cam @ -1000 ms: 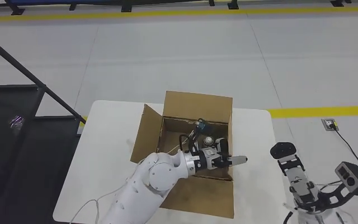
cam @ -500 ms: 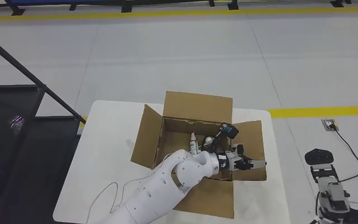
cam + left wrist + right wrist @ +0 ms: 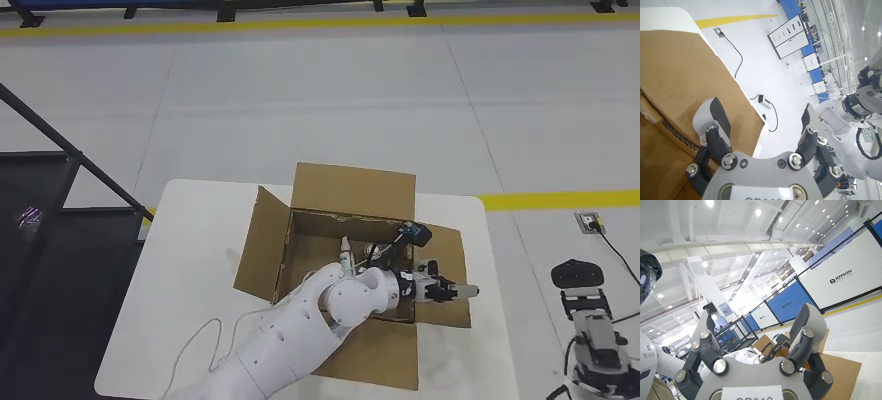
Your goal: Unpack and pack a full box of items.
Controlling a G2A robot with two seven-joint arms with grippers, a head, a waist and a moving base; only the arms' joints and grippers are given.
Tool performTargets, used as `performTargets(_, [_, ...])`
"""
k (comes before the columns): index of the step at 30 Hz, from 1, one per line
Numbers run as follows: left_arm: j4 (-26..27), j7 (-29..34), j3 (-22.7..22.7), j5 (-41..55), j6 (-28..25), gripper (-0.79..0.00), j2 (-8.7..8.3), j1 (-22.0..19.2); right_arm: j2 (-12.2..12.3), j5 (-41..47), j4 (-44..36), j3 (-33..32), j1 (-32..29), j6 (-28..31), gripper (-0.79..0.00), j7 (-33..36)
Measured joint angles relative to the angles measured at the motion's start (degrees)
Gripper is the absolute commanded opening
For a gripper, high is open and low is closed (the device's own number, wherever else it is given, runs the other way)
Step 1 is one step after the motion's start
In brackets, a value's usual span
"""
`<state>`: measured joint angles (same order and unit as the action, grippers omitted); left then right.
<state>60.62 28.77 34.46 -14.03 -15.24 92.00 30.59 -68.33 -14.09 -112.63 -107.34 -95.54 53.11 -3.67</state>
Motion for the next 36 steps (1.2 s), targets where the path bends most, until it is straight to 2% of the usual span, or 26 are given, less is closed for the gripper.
performTargets(4, [2.7,-1.5,2.5,-1.8,-1.3,0.000,-0.65,0.5,-0.1,-6.2,-4.2,-0.4,0.2,-1.9,0.000,1.5])
performTargets(7, [8.5,-2.3,6.7,-3.5,-2.5,0.000,-2.28,2.8,-0.1,-9.5,-7.5,-0.4,1.0,-4.2,0.000,3.0])
performTargets(10, [17.5,-1.9,12.5,-8.2,-1.9,0.000,-4.73,7.3,0.0,-11.8,-10.8,0.0,2.4,-6.5,0.000,5.2])
performTargets(13, [29.2,-0.7,19.9,-13.5,-0.1,0.000,-7.36,14.2,0.3,-14.7,-14.4,1.4,4.6,-9.9,0.000,9.3])
performTargets(17, [45.4,0.9,31.5,-17.6,0.9,0.000,-10.25,26.0,0.8,-19.9,-18.8,5.5,9.5,-16.1,0.000,18.2])
performTargets(23, [63.5,1.0,48.1,-18.5,0.2,0.000,-12.68,42.5,1.4,-28.6,-20.1,15.5,19.5,-24.7,0.000,33.6])
performTargets(26, [68.1,-1.6,55.7,-16.8,-1.1,0.000,-13.25,50.1,1.6,-29.9,-17.4,21.5,25.4,-27.0,0.000,41.8])
performTargets(30, [69.5,-4.9,63.4,-13.1,-4.4,0.000,-13.65,58.3,1.3,-32.9,-11.1,31.0,34.2,-31.2,0.000,54.0])
performTargets(33, [69.0,-6.8,67.0,-10.4,-7.3,0.000,-13.82,63.0,0.6,-34.1,-4.0,38.5,41.4,-35.5,0.000,63.3])
performTargets(36, [68.1,-7.8,67.9,-7.7,-11.0,0.000,-13.95,66.1,-0.3,-34.6,4.1,44.2,47.4,-40.7,0.000,69.6])
